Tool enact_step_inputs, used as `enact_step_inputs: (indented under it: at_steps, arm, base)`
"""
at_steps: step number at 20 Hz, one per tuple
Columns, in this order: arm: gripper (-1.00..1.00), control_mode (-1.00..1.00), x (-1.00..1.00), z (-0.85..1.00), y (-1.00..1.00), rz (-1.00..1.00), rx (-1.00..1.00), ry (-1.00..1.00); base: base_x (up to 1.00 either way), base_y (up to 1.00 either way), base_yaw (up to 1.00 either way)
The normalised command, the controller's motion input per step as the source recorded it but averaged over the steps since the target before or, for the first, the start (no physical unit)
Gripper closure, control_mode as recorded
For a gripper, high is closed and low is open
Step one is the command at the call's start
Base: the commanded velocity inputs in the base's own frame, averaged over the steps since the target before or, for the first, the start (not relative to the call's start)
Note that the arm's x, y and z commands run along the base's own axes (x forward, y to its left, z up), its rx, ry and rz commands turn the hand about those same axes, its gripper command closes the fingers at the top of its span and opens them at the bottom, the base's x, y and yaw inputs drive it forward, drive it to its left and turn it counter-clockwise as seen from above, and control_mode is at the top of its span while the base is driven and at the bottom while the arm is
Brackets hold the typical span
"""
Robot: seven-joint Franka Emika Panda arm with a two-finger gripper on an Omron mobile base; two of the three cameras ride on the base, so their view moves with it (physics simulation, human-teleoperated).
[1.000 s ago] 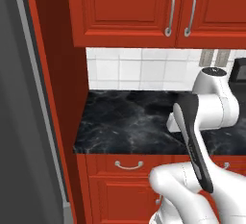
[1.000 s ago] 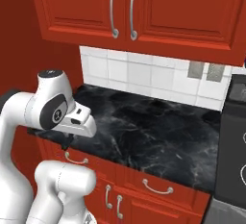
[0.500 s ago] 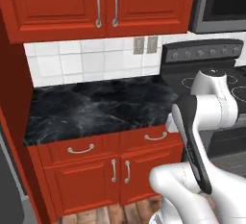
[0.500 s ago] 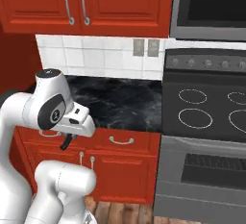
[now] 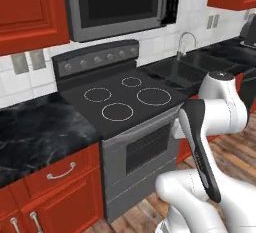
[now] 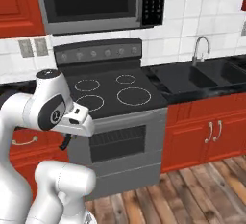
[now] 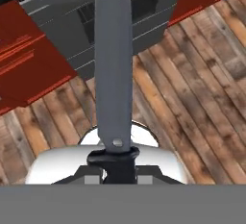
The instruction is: Retrieve the butter from the fridge and place it on a plate on the dining table. Then retrieve the butter knife by the fridge and place it near the plate.
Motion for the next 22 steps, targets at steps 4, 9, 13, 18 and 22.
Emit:
enact_step_inputs:
  at_steps: [4, 9, 13, 18, 22]
  arm:
    - [1.00, 1.00, 0.00, 0.00, 0.00, 0.00, 0.00, 0.00]
    - [1.00, 1.00, 0.00, 0.00, 0.00, 0.00, 0.00, 0.00]
    - [1.00, 1.00, 0.00, 0.00, 0.00, 0.00, 0.00, 0.00]
    - [1.00, 1.00, 0.00, 0.00, 0.00, 0.00, 0.00, 0.00]
    - [1.00, 1.00, 0.00, 0.00, 0.00, 0.00, 0.00, 0.00]
  base:
    - [0.12, -1.00, -0.64]
    - [0.17, -1.00, -0.62]
    - [0.19, -1.00, -0.63]
    - [0.20, -1.00, -0.65]
    - [0.35, -0.83, -0.64]
